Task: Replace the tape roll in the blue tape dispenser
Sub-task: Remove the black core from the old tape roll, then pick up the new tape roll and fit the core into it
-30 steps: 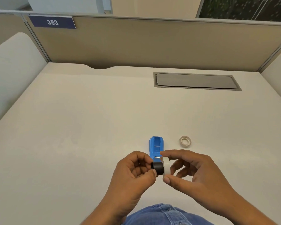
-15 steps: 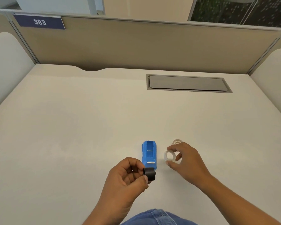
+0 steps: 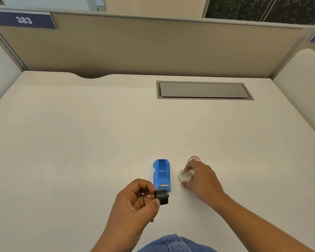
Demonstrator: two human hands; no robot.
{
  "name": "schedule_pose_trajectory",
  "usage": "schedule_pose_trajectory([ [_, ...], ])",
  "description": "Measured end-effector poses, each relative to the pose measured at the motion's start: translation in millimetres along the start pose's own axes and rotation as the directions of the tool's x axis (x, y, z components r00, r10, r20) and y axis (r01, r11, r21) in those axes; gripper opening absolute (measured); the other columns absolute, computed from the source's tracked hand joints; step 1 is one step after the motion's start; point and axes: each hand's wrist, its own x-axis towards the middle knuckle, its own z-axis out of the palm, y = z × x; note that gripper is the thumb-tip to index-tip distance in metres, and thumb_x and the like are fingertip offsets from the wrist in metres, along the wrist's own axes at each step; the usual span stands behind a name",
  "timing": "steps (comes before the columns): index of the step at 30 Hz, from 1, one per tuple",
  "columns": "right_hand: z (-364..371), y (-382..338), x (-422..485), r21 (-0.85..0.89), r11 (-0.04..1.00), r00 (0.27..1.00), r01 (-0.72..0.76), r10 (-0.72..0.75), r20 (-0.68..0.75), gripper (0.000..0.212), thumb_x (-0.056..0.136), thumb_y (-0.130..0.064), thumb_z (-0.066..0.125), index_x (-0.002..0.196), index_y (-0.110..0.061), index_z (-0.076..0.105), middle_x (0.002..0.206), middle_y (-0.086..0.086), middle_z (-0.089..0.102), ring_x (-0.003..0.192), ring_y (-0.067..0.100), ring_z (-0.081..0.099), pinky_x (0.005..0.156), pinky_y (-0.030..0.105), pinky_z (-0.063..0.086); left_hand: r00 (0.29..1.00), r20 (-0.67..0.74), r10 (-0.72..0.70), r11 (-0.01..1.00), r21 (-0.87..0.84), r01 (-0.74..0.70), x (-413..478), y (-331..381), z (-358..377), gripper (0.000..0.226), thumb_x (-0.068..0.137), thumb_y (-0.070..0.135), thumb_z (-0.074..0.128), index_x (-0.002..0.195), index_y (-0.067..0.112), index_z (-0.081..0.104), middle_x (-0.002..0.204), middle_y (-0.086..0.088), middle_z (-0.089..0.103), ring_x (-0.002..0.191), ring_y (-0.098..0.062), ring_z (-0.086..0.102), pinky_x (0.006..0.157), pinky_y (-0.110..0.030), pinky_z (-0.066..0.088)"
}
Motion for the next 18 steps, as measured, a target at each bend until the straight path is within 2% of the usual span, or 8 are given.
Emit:
schedule_pose_trajectory([
  [5,-13.3,6.3,3.7,0.02,1.0,0.996,0.02,-0.018,-0.082,0.039,0.066,-0.029,0.087,0.081,-0.037,0.052,0.081,-0.02,0.055,0.071,0.008,0.055,0.057,0.021,0.038,1.0,0.012,-0.005,1.0,-0.016,0.005,3.4,-0.6,0.8,0.017,0.06,0.003,0.061,0.077,0.002,0.061,0.057,-0.003,0.06,0.046,-0.017,0.05,0.046,-0.02,0.047],
  [9,-25.7,11.4,12.6,-0.008,1.0,0.989,0.023,-0.024,-0.149,0.031,0.073,-0.028,0.081,0.093,-0.032,0.057,0.096,-0.012,0.058,0.082,0.015,0.059,0.066,0.026,0.04,1.0,0.0,-0.007,0.999,0.031,0.007,4.4,-1.9,0.5,0.017,0.059,0.01,0.064,0.075,0.008,0.064,0.057,-0.001,0.062,0.045,-0.017,0.046,0.047,-0.021,0.046],
  [11,-26.3,12.9,16.7,-0.02,1.0,0.989,-0.005,0.002,-0.145,0.033,0.074,-0.033,0.078,0.101,-0.031,0.059,0.101,-0.007,0.057,0.087,0.02,0.06,0.068,0.029,0.042,1.0,0.003,-0.006,0.999,0.047,0.006,4.1,-0.9,0.9,0.021,0.052,0.023,0.068,0.072,0.015,0.065,0.058,0.0,0.06,0.044,-0.017,0.041,0.046,-0.021,0.042],
  [13,-23.8,14.8,19.8,-0.048,0.999,0.994,-0.026,0.021,-0.11,0.043,0.075,-0.036,0.078,0.113,-0.028,0.059,0.111,-0.002,0.056,0.095,0.024,0.062,0.074,0.032,0.046,1.0,0.004,-0.002,0.999,0.054,0.002,3.1,-0.7,1.2,0.026,0.048,0.033,0.066,0.071,0.019,0.066,0.058,-0.004,0.057,0.045,-0.017,0.038,0.046,-0.021,0.039],
  [16,-19.0,17.7,24.2,-0.046,0.998,0.996,-0.05,0.047,-0.07,0.056,0.076,-0.038,0.078,0.126,-0.025,0.056,0.126,0.001,0.052,0.105,0.027,0.062,0.085,0.035,0.048,1.0,-0.001,-0.003,0.998,0.068,0.003,0.9,-1.5,0.1,0.02,0.052,0.028,0.066,0.071,0.022,0.066,0.058,-0.004,0.056,0.046,-0.018,0.036,0.047,-0.023,0.037],
  [18,-16.4,19.4,27.5,-0.024,0.997,0.996,-0.068,0.067,-0.062,0.057,0.076,-0.037,0.077,0.128,-0.024,0.056,0.128,0.002,0.052,0.108,0.026,0.061,0.088,0.036,0.049,1.0,-0.003,-0.003,0.997,0.076,0.003,-0.9,-1.7,-0.9,0.018,0.053,0.026,0.066,0.071,0.022,0.066,0.058,-0.004,0.057,0.046,-0.019,0.037,0.048,-0.024,0.038],
])
